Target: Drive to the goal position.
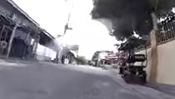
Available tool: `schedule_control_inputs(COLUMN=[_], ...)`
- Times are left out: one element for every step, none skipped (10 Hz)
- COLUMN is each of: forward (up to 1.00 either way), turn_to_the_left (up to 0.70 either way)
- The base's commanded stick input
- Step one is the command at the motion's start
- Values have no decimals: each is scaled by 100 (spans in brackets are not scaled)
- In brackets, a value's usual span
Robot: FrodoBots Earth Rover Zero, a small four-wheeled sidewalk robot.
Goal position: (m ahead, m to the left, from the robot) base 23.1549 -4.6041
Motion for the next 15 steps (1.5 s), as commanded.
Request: schedule_control_inputs(forward=[85,85,85,85,85,85,85,85,85,85,85,85,85,85,85], turn_to_the_left=[-11,-1,0,0,0,0,0,0,0,0,0,0,0,0,0])
